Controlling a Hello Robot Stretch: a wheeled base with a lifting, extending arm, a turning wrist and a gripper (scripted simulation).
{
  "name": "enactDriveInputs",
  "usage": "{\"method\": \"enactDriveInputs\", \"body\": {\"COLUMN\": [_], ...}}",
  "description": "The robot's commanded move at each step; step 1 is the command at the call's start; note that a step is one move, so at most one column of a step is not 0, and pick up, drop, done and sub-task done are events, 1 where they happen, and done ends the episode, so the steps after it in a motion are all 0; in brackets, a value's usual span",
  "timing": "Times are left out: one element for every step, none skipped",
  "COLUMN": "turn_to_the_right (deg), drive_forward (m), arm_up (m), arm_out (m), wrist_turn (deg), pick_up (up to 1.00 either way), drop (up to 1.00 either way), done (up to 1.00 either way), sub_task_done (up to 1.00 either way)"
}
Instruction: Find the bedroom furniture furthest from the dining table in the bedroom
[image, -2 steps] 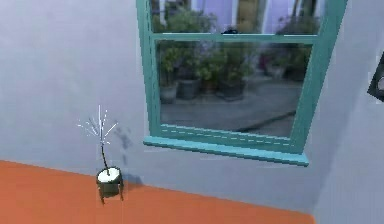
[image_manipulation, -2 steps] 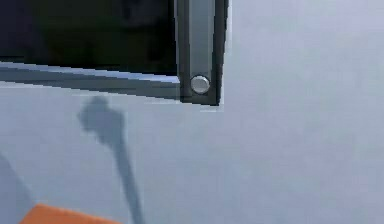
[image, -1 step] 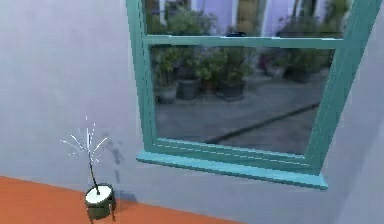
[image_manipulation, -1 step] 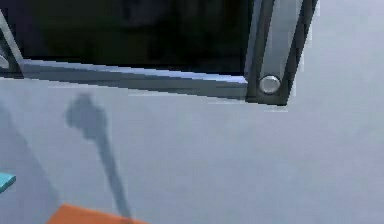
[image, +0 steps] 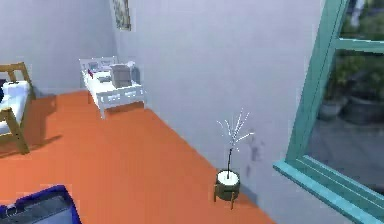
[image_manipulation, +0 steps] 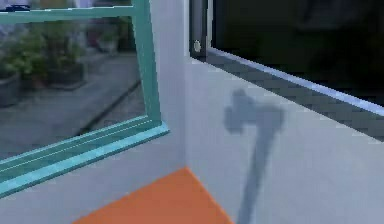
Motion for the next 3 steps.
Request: {"method": "enactDriveInputs", "body": {"turn_to_the_right": [-45.0,-45.0,-30.0], "drive_forward": [0.00,0.00,0.00], "arm_up": [0.00,0.00,0.00], "arm_out": [0.00,0.00,0.00], "wrist_turn": [0.0,0.0,0.0], "pick_up": [0.00,0.00,0.00], "drop": [0.00,0.00,0.00], "done": [0.00,0.00,0.00], "sub_task_done": [0.00,0.00,0.00]}}
